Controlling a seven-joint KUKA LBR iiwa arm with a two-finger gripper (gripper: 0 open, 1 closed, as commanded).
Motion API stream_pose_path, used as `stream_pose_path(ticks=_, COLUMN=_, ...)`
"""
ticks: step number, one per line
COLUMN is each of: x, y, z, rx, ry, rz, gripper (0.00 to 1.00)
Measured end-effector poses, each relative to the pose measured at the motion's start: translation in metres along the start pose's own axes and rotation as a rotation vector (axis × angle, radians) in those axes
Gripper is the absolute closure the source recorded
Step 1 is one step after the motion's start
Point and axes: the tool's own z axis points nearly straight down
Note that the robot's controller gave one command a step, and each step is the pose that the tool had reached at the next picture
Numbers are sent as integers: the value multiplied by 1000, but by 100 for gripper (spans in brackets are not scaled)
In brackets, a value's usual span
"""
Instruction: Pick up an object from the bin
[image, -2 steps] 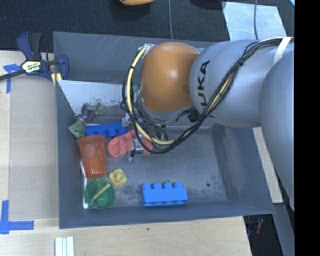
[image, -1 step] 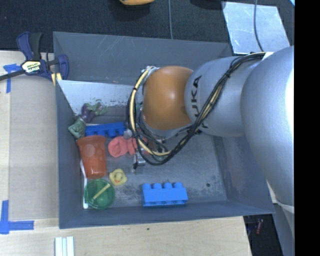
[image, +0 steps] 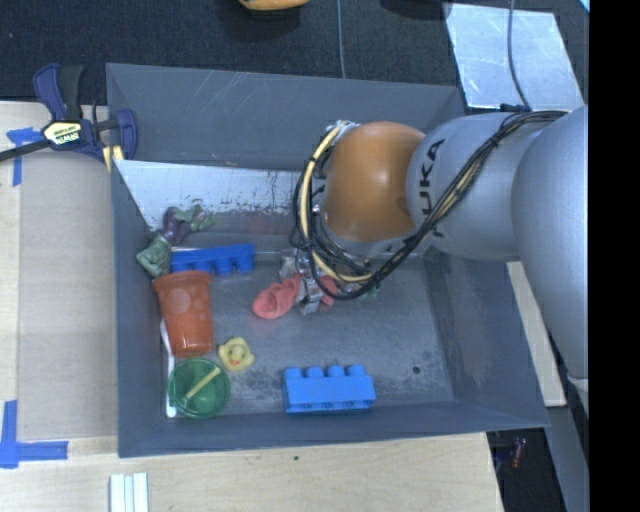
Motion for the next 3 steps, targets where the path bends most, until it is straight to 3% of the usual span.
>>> stream_pose_path(ticks=1, x=0, y=0, z=-1, rx=0, ry=1, rz=-3, gripper=100)
stream_pose_path(ticks=3, x=12, y=-41, z=-138, rx=-3, ry=7, rz=-204, gripper=100)
